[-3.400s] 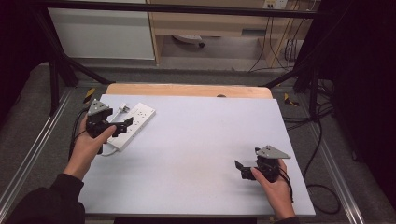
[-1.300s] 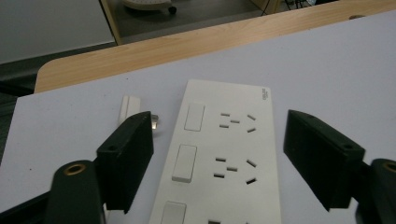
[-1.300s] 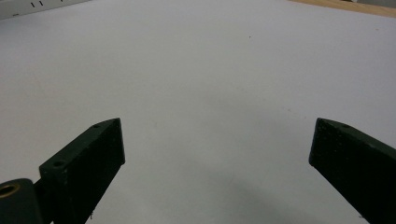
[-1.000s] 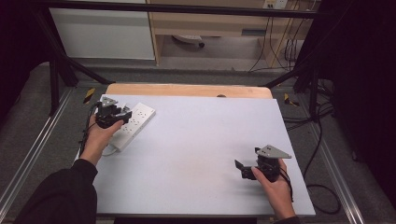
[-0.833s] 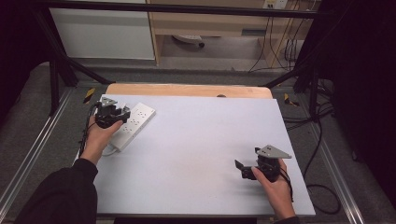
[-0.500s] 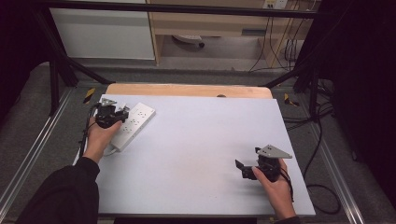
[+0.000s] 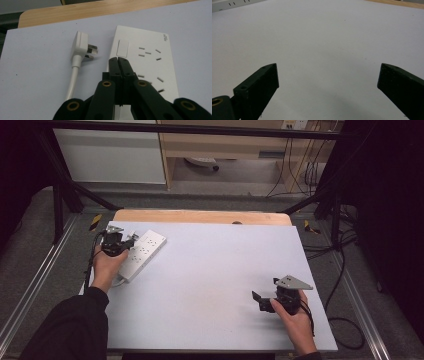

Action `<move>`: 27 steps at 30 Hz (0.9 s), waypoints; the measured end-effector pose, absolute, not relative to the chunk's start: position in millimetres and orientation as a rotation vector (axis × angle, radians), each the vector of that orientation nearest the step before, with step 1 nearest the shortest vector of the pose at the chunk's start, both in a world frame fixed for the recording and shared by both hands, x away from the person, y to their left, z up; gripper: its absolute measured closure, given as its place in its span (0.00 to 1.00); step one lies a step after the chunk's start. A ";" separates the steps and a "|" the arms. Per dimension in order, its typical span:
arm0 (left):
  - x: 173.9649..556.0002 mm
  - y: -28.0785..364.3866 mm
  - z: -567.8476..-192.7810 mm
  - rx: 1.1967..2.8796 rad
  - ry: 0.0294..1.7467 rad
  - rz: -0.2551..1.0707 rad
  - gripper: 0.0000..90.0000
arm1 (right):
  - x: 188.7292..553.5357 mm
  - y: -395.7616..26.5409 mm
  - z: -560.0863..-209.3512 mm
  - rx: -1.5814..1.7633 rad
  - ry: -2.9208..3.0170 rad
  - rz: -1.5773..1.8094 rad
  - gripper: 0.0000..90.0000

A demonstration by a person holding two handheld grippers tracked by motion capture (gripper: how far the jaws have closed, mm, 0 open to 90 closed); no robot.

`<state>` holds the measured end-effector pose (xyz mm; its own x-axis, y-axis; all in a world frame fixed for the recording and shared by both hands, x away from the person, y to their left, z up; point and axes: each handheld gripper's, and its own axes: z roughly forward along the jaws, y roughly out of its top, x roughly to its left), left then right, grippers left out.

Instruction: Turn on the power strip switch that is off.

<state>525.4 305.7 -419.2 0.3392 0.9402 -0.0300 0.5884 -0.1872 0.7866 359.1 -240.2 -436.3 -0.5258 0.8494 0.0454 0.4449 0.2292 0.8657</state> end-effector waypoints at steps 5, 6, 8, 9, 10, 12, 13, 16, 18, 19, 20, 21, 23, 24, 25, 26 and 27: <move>529.4 302.0 -414.5 1.910 1.337 0.620 1.00 | 358.8 -240.8 -436.1 1.192 2.065 1.231 0.05; 530.0 301.4 -413.9 1.914 1.337 0.619 1.00 | 358.5 -240.9 -435.9 1.191 2.064 1.231 0.05; 531.0 301.0 -414.1 1.925 1.343 0.613 1.00 | 358.1 -240.8 -435.6 1.197 2.062 1.236 0.05; 531.5 301.4 -414.5 1.923 1.346 0.609 1.00 | 358.0 -240.9 -435.4 1.196 2.061 1.239 0.05; 532.0 301.9 -415.3 1.921 1.350 0.608 1.00 | 358.1 -241.2 -435.4 1.190 2.061 1.236 0.05; 532.8 302.4 -417.3 1.925 1.359 0.595 1.00 | 358.5 -241.4 -435.5 1.190 2.062 1.236 0.05; 533.2 302.6 -418.4 1.930 1.361 0.593 1.00 | 358.6 -241.3 -435.6 1.192 2.062 1.237 0.05; 533.9 302.6 -420.8 1.943 1.366 0.586 1.00 | 358.7 -241.1 -435.3 1.189 2.064 1.235 0.05; 534.4 302.6 -422.1 1.950 1.369 0.579 1.00 | 358.2 -241.1 -434.9 1.189 2.062 1.237 0.05; 534.6 302.4 -422.6 1.954 1.368 0.577 1.00 | 358.2 -241.3 -434.9 1.190 2.063 1.235 0.05; 534.8 302.1 -423.2 1.952 1.368 0.575 1.00 | 358.3 -241.5 -435.0 1.191 2.062 1.236 0.05; 535.0 301.9 -423.1 1.952 1.369 0.573 1.00 | 358.5 -241.5 -435.1 1.191 2.062 1.236 0.05; 535.5 301.1 -423.3 1.952 1.366 0.568 1.00 | 358.4 -241.2 -435.0 1.191 2.062 1.238 0.05; 535.7 300.8 -423.2 1.954 1.366 0.568 1.00 | 358.3 -241.1 -434.9 1.189 2.064 1.239 0.05; 535.9 300.5 -423.2 1.954 1.366 0.568 1.00 | 358.2 -241.1 -434.9 1.188 2.063 1.239 0.05; 536.2 300.3 -423.1 1.957 1.365 0.569 1.00 | 358.1 -241.2 -434.8 1.189 2.063 1.238 0.05; 536.3 300.2 -422.9 1.960 1.364 0.568 1.00 | 358.1 -241.4 -434.8 1.190 2.063 1.238 0.05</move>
<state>536.3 300.2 -422.9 0.3576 0.9336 -0.0246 0.6398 -0.2257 0.7347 358.1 -241.4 -434.8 -0.5241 0.8503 0.0479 0.4424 0.2238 0.8684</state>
